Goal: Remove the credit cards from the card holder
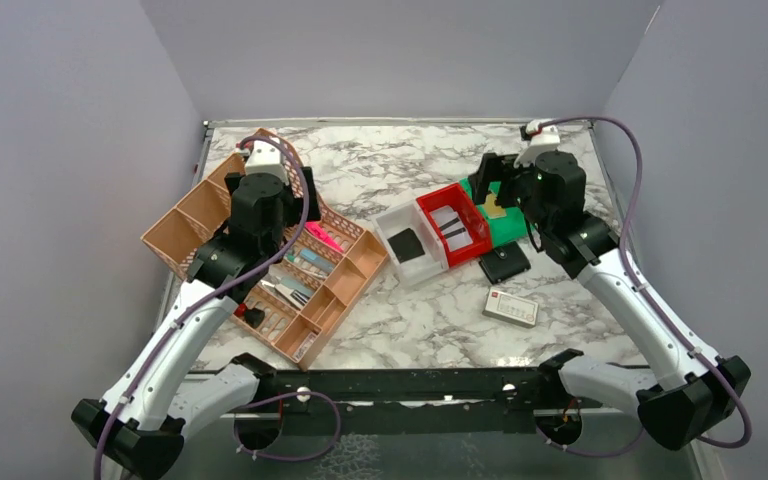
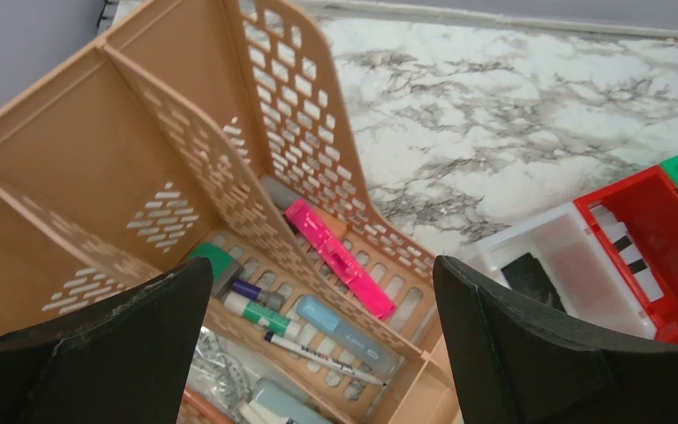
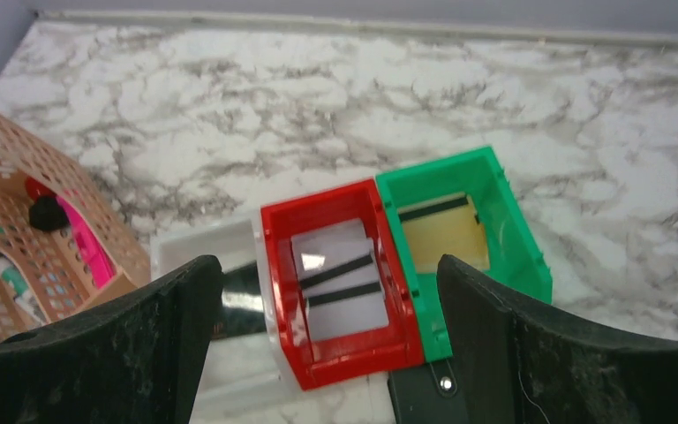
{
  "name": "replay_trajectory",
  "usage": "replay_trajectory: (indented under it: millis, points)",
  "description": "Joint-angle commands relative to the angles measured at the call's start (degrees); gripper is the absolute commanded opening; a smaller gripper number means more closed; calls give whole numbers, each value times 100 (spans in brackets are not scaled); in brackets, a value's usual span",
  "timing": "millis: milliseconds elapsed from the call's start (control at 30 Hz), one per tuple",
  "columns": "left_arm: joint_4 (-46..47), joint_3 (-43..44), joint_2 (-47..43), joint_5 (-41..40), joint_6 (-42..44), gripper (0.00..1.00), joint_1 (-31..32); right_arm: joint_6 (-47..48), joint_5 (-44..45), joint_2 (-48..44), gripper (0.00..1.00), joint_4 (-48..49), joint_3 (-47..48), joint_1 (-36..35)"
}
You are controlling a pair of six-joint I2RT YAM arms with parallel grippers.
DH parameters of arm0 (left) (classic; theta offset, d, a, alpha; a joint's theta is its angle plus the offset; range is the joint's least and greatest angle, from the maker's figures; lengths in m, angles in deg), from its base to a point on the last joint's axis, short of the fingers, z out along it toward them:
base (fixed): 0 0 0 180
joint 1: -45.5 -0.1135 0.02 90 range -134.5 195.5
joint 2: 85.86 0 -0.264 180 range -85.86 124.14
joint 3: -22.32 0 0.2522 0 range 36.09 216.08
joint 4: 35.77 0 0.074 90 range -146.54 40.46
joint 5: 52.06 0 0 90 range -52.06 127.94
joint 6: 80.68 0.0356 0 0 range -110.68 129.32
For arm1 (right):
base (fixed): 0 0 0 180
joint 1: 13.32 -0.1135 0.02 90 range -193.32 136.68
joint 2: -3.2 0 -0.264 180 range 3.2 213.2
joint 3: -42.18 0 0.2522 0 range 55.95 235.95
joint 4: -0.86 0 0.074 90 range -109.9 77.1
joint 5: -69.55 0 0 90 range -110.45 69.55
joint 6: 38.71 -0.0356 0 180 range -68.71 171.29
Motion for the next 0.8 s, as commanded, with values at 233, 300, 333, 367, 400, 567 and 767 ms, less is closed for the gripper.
replay_trajectory:
  millis: [233, 300, 333, 367, 400, 567, 767]
  points:
    - [15, -1636, -1075, 889, -1170, 99, -713, -634, -2782, -897, 98, -198, -1960, 913]
    - [-73, -1896, -1240, 1144, -1451, 99, -811, -726, -3156, -1033, 99, -252, -2244, 1048]
    - [-160, -2008, -1301, 1237, -1590, 99, -857, -755, -3291, -1095, 99, -313, -2351, 1099]
    - [-245, -2089, -1346, 1306, -1703, 99, -894, -769, -3411, -1159, 99, -374, -2451, 1151]
    - [-335, -2181, -1396, 1386, -1831, 99, -932, -786, -3514, -1221, 99, -430, -2547, 1198]
    - [-792, -2434, -1555, 1479, -2470, 99, -1073, -982, -4007, -1458, 99, -598, -2921, 1363]
    - [-1068, -2693, -1651, 1509, -3180, 99, -1154, -1143, -4223, -1538, 99, -789, -3062, 1456]
